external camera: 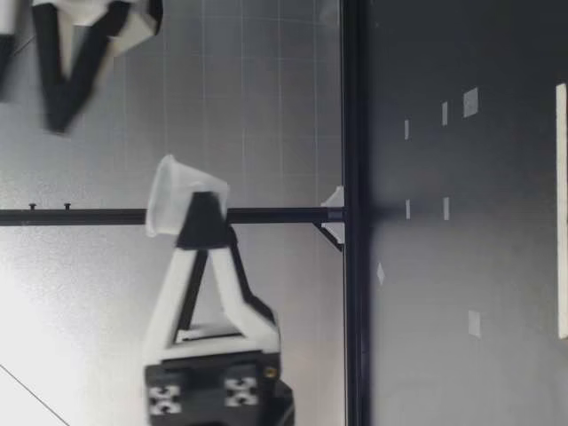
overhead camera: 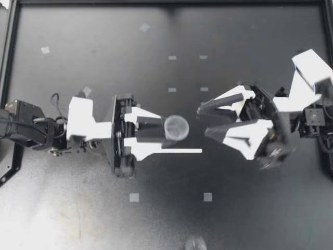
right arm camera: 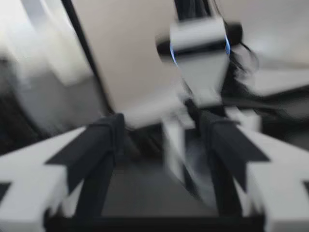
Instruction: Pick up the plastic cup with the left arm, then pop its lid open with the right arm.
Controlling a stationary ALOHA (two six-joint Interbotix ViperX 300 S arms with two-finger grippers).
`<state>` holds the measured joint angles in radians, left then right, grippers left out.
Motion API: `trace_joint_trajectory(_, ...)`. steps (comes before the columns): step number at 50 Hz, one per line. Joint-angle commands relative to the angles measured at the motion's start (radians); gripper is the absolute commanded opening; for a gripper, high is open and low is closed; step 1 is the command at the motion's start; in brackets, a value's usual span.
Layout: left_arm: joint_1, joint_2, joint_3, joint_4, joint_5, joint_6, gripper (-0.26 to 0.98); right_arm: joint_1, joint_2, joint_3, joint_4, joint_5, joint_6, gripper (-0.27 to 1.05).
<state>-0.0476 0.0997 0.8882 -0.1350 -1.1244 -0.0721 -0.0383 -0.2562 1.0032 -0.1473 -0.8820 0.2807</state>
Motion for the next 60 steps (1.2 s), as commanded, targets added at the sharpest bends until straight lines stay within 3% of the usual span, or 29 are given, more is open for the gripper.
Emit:
trace_joint_trajectory(1, 0.0, -0.023, -0.009, -0.003, -0.048, -0.015, 0.08, -0.008, -0.009, -0.012, 0.005, 0.094, -0.138, 0.65)
trace_joint_trajectory(8, 0.002, -0.018, 0.011, 0.011, -0.118, -0.005, 0.08, -0.008, -0.009, -0.011, 0.048, 0.084, -0.193, 0.65)
trace_joint_trajectory(28, 0.002, -0.018, 0.018, 0.028, -0.118, 0.063, 0.08, -0.008, -0.005, 0.003, 0.048, 0.069, -0.19, 0.65)
trace_joint_trajectory(60, 0.002, -0.02, 0.005, 0.028, -0.041, 0.069, 0.08, -0.008, 0.012, 0.005, 0.049, 0.069, -0.19, 0.65)
